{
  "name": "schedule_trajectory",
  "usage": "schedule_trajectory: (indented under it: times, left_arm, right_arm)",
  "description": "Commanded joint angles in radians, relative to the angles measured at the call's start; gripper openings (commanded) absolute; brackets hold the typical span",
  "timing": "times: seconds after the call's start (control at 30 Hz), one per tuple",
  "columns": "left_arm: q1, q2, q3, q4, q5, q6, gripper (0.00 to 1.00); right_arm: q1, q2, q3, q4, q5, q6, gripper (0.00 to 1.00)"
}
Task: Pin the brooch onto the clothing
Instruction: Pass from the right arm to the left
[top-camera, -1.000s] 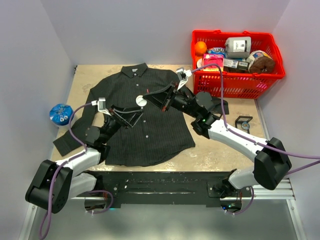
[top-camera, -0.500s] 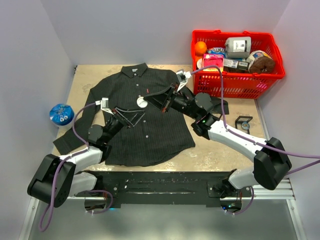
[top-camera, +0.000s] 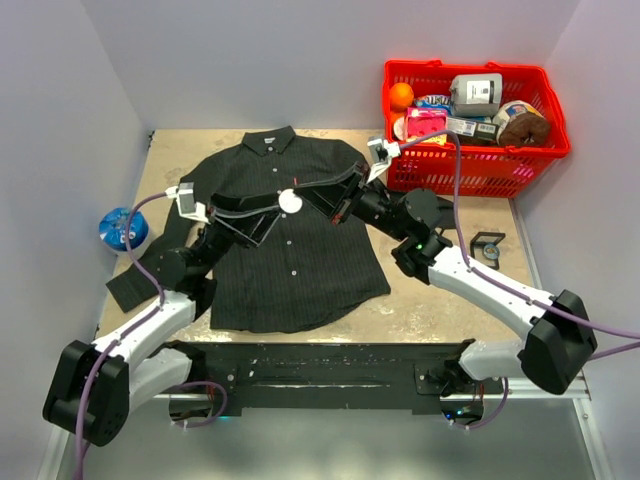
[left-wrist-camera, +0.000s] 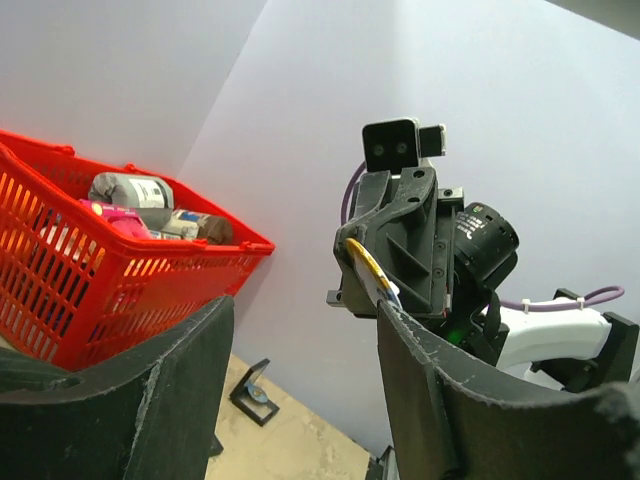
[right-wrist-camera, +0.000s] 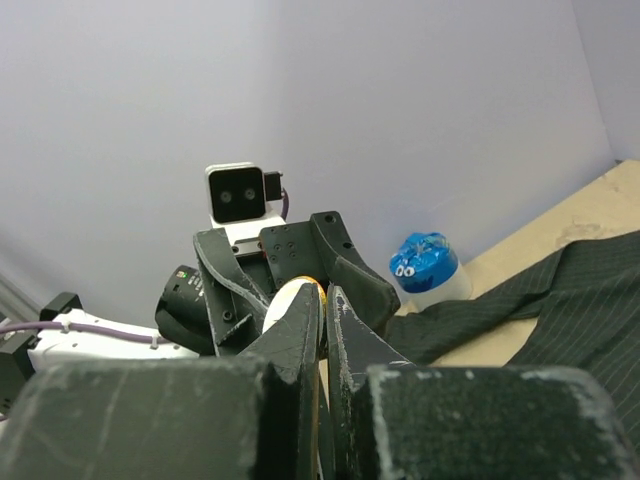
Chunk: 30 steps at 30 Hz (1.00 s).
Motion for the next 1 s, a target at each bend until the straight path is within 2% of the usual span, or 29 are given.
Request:
schedule_trajectory:
  times: [0.0,0.23,0.4,0.63,0.97]
  left_arm:
    - [-0.008,0.031,0.030,0.140,0.056,-0.032,0.64]
    - [-0.011,0.013,0.030,0.114,0.081,-0.032,0.63]
    - [-0.018,-0.042,0.016,-0.013,0.081,0.026,0.63]
    - [-0.024,-0.046,0.016,-0.018,0.050,0.029,0.63]
    - [-0.047,0.011,0.015,-0.002,-0.035,0.001,0.58]
  right_arm:
    - [0.000,0.023,0.016,-0.029,0.036,-0.032,0.00]
    - [0.000,0.018,0.012,-0.018,0.069,-0.029,0.00]
    - [0.000,0.007,0.009,-0.020,0.100,-0.035,0.00]
    - [0.001,0.009,-0.007,-0.002,0.102,-0.017,0.00]
    - [0.000,0.014,-0.019,0.032,0.093,0.003,0.00]
